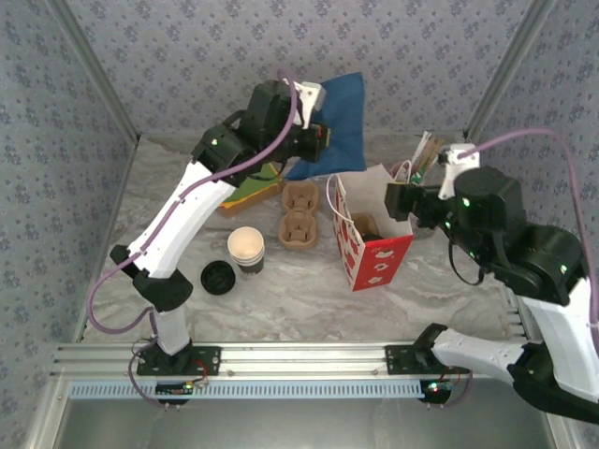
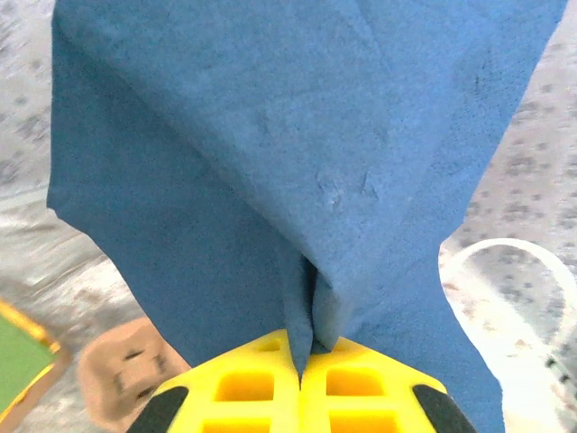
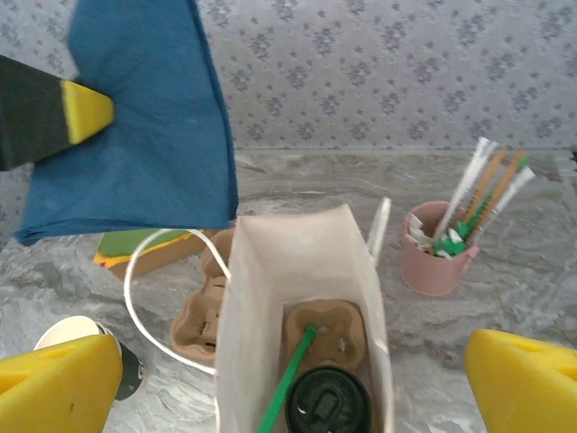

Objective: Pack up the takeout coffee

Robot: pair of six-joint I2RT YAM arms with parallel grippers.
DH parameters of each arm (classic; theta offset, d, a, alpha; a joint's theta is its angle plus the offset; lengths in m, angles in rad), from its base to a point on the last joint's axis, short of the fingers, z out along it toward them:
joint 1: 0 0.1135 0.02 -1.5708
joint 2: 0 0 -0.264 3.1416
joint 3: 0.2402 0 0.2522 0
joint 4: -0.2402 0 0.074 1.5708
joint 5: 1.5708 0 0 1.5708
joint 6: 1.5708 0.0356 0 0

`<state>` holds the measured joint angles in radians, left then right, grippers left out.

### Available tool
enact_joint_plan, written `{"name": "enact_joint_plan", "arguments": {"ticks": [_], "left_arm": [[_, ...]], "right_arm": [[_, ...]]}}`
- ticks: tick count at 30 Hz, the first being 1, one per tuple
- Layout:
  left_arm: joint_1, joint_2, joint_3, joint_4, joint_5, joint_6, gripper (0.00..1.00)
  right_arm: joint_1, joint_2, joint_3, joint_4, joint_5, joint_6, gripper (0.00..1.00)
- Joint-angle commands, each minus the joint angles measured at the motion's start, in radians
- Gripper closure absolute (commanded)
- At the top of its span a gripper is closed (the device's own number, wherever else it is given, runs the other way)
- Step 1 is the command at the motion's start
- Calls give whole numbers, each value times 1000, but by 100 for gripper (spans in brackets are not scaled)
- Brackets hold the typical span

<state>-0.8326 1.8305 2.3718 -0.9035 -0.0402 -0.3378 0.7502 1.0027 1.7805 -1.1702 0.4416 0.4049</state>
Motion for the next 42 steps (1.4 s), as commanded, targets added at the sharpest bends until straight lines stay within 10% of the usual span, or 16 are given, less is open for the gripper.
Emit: {"name": "enact_joint_plan", "arguments": {"ticks": [1, 17, 31, 42], "left_arm": [[-70, -7, 52, 105, -31, 40, 97], [-207, 185, 96, 219, 40, 50, 100], [-206, -42, -462, 623, 0, -12, 100], [-188, -48, -592, 674, 24, -33, 98]], "right_arm": [[-11, -64, -50, -55, 56, 48, 0], [-15, -160, -91, -109, 80, 82, 0], [-16, -133, -94, -106, 53, 77, 0], [-23, -110, -94, -97, 60, 58, 0]]}}
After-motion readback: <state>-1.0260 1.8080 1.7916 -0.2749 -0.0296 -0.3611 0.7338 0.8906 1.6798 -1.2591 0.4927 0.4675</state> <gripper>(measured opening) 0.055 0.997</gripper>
